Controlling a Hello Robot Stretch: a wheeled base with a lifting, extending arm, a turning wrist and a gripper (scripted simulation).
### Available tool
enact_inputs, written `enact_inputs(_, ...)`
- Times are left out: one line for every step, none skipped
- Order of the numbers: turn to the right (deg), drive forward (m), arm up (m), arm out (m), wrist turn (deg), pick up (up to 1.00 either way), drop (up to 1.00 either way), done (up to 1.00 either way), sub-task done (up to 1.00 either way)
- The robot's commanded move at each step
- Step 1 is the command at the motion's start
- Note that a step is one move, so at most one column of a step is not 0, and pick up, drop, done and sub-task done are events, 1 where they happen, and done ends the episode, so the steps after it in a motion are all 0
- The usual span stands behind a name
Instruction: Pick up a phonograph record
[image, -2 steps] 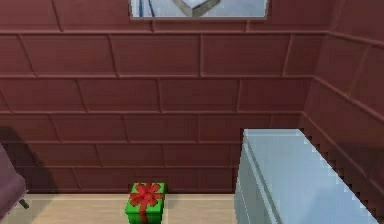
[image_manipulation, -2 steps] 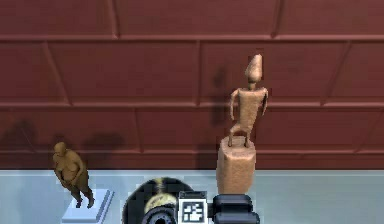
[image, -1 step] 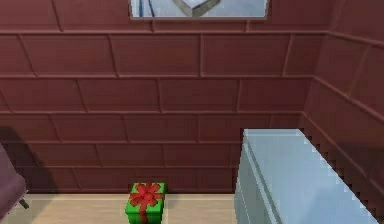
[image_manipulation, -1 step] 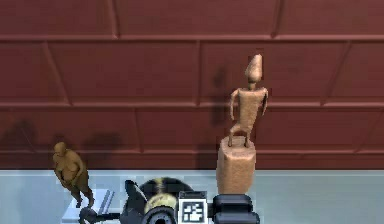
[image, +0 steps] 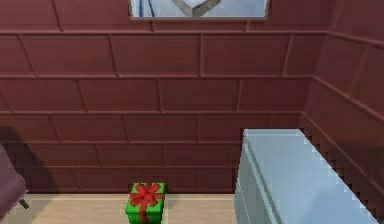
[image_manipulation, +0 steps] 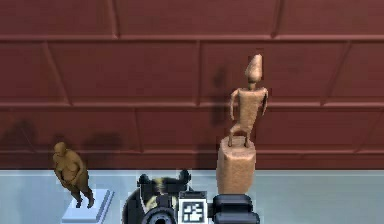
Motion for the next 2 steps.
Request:
enact_inputs(0.0, 0.0, -0.3, 0.0, 0.0, 0.0, 0.0, 0.0, 0.0)
enact_inputs(0.0, 0.0, 0.0, 0.0, 0.0, 1.0, 0.0, 0.0, 0.0)
